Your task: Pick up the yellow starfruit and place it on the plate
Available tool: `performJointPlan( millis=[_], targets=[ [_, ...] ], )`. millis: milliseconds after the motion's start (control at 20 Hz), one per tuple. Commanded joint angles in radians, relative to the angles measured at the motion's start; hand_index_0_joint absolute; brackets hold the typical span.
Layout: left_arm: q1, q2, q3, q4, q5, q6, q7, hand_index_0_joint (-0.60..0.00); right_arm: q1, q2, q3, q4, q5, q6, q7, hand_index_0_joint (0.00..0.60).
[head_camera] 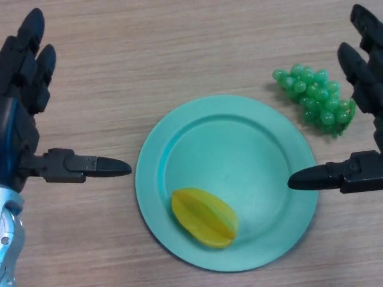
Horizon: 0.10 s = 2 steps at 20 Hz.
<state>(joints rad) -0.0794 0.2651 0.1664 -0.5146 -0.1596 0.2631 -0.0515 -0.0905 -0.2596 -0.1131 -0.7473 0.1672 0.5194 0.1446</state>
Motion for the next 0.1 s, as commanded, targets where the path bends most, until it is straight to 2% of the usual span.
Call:
performJointPlan(
  millis=[50, 100],
  targets=[
    [-0.014, 0.033, 0.064, -0.057, 0.054, -0.171, 0.032, 0.0, -0.018, -0.019, -0.024, -0.059, 0.014, -0.147, -0.013, 0.0],
    [-0.007, 0.032, 0.07, -0.058, 0.055, -0.178, 0.031, 0.0, -0.02, -0.018, -0.024, -0.063, 0.016, -0.141, -0.015, 0.0]
  ],
)
